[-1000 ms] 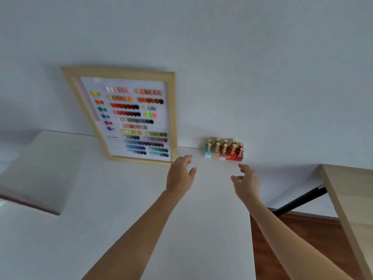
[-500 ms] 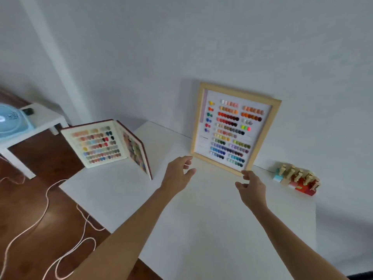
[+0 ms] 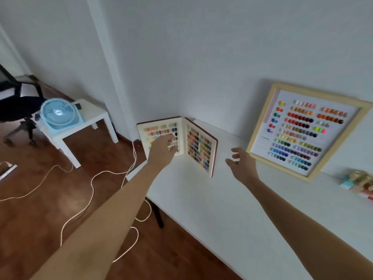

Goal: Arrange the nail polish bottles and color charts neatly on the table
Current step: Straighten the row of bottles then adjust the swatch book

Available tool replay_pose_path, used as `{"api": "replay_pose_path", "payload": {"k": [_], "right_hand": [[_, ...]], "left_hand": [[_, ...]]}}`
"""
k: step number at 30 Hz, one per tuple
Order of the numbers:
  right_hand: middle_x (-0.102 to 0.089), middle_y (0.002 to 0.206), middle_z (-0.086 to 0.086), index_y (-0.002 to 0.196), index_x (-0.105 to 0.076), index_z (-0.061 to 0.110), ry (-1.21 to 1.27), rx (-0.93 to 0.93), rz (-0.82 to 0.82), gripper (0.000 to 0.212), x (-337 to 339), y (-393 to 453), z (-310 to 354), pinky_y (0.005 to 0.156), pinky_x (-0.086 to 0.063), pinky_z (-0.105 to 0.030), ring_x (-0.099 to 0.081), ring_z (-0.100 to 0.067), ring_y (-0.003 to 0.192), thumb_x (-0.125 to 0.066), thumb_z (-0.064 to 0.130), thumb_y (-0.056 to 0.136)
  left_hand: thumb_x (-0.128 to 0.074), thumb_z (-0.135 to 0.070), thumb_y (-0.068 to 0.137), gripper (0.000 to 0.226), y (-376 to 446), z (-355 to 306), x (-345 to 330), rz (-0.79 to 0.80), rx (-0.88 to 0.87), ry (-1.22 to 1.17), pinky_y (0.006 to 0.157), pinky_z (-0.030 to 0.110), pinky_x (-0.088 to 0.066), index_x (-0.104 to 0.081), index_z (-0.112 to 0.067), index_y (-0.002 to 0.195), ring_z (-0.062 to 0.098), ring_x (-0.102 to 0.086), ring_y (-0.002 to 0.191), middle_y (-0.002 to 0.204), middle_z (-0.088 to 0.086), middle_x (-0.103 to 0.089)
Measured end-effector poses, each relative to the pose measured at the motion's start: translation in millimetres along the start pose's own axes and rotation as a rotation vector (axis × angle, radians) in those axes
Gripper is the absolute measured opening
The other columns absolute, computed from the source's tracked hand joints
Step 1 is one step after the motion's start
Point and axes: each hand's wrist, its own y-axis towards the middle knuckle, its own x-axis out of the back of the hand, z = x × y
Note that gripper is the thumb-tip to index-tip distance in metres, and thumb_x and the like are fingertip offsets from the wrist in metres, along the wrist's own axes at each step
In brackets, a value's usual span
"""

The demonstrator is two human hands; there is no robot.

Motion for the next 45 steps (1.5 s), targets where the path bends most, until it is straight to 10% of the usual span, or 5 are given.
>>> {"api": "replay_pose_path", "payload": {"k": [11,17,28,33,45], "right_hand": [[-0.058,0.123,-0.009,0.134,-0.038,0.023,-0.135,0.11,-0.016,0.048,-62,59,34,0.088,-0.05,-0.047,-0.058,-0.024,0.103,-0.058,0.026,0.09],[-0.066,0.114,-0.005,0.129,-0.041,0.024,-0.185,0.106,0.068,0.033,-70,80,34,0.062,-0.058,-0.035,-0.065,-0.019,0.08,-0.046,0.026,0.096],[-0.069,0.102,0.0,0.111,-0.055,0.02,-0.253,0.103,0.078,0.017,-72,97,32,0.065,-0.057,-0.029,-0.062,-0.014,0.076,-0.045,0.025,0.097],[-0.071,0.1,-0.003,0.11,-0.061,0.014,-0.221,0.138,-0.016,0.02,-68,107,32,0.07,-0.058,-0.029,-0.066,-0.018,0.083,-0.048,0.02,0.097],[-0.069,0.09,-0.005,0.104,-0.064,0.007,-0.273,0.079,-0.201,0.018,-58,165,29,0.057,-0.038,-0.002,-0.058,-0.01,0.073,-0.048,0.011,0.096]], "left_hand": [[-0.059,-0.015,0.091,0.034,80,78,29,-0.132,0.008,0.18,0.1,0.034,-0.042,-0.056,-0.01,0.125,0.028,-0.045,0.122,0.127,0.014,-0.052],[-0.055,-0.018,0.094,0.044,118,109,35,-0.059,0.047,0.243,0.107,0.039,-0.037,-0.045,-0.013,0.137,0.031,-0.039,0.13,0.14,0.016,-0.042],[-0.056,-0.021,0.094,0.017,167,150,40,0.226,-0.175,0.168,0.056,0.008,-0.043,-0.062,-0.012,0.106,0.01,-0.062,0.07,0.089,0.0,-0.069],[-0.057,-0.012,0.092,0.015,187,171,32,0.18,-0.248,0.081,0.06,-0.001,-0.043,-0.063,-0.009,0.106,0.004,-0.061,0.07,0.087,-0.005,-0.066],[-0.06,-0.004,0.089,0.022,290,146,-37,0.173,-0.381,-0.024,0.078,0.034,-0.053,-0.066,0.0,0.11,0.029,-0.067,0.091,0.104,0.017,-0.071]]}}
